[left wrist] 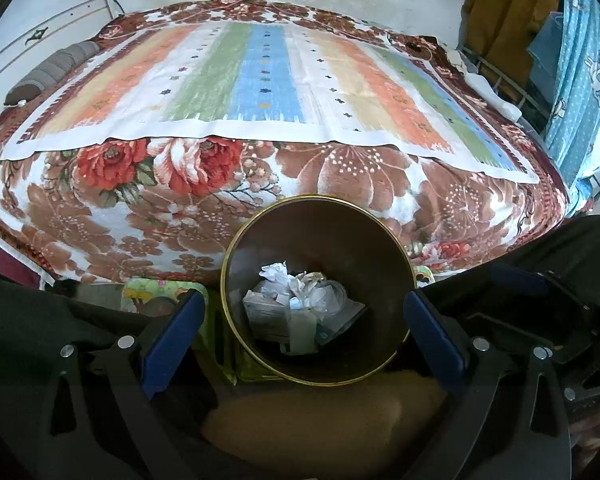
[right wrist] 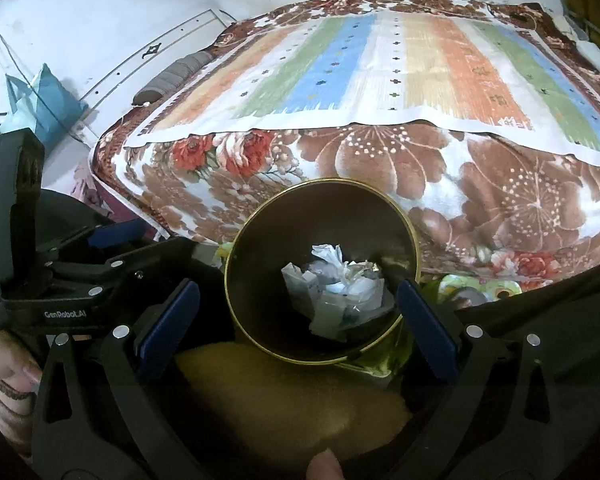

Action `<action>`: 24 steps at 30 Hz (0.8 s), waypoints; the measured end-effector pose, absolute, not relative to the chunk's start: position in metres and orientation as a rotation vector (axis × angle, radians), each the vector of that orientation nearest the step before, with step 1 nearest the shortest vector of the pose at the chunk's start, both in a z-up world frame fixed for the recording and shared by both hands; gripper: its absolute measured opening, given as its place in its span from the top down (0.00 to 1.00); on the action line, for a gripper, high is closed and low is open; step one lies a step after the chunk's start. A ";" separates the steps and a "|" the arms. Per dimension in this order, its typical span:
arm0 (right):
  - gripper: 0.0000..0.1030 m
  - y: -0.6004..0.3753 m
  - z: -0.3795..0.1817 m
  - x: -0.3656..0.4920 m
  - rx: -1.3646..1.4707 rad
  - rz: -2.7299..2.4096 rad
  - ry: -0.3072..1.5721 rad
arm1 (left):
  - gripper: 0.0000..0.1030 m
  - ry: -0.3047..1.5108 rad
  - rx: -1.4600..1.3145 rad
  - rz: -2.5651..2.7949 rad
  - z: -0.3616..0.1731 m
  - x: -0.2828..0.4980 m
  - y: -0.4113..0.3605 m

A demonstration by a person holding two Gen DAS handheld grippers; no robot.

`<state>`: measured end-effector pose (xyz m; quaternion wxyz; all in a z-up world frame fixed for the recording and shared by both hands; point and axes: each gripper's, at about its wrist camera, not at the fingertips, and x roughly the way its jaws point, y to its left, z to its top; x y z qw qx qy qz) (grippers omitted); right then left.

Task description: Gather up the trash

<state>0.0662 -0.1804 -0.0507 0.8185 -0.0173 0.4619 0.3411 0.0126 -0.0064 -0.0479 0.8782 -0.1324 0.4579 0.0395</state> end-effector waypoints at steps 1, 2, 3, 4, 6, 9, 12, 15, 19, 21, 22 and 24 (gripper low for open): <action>0.08 -0.179 -0.050 0.065 -0.038 0.725 0.983 | 0.05 0.955 -0.276 0.083 -0.048 0.013 -0.006; 0.08 -0.180 -0.050 0.064 -0.038 0.724 0.983 | 0.05 0.955 -0.273 0.081 -0.048 0.013 -0.006; 0.08 -0.179 -0.050 0.064 -0.039 0.724 0.984 | 0.05 0.960 -0.265 0.075 -0.048 0.013 -0.006; 0.08 -0.180 -0.050 0.064 -0.038 0.723 0.984 | 0.05 0.964 -0.264 0.072 -0.049 0.013 -0.006; 0.08 -0.179 -0.050 0.064 -0.037 0.724 0.984 | 0.05 0.969 -0.262 0.070 -0.049 0.014 -0.005; 0.08 -0.180 -0.050 0.063 -0.030 0.725 0.987 | 0.05 0.972 -0.261 0.074 -0.049 0.014 -0.004; 0.08 -0.181 -0.050 0.063 -0.023 0.725 0.990 | 0.05 0.974 -0.265 0.078 -0.050 0.014 -0.004; 0.08 -0.182 -0.049 0.062 -0.020 0.723 0.992 | 0.05 0.974 -0.271 0.080 -0.050 0.014 -0.003; 0.08 -0.183 -0.049 0.063 -0.020 0.720 0.994 | 0.05 0.974 -0.269 0.080 -0.050 0.013 -0.002; 0.08 -0.184 -0.049 0.064 -0.013 0.719 0.995 | 0.05 0.973 -0.270 0.080 -0.050 0.013 -0.002; 0.08 -0.184 -0.049 0.065 -0.010 0.719 0.995 | 0.05 0.973 -0.271 0.081 -0.051 0.013 -0.001; 0.08 -0.184 -0.049 0.065 -0.015 0.719 0.995 | 0.05 0.973 -0.269 0.081 -0.050 0.013 -0.001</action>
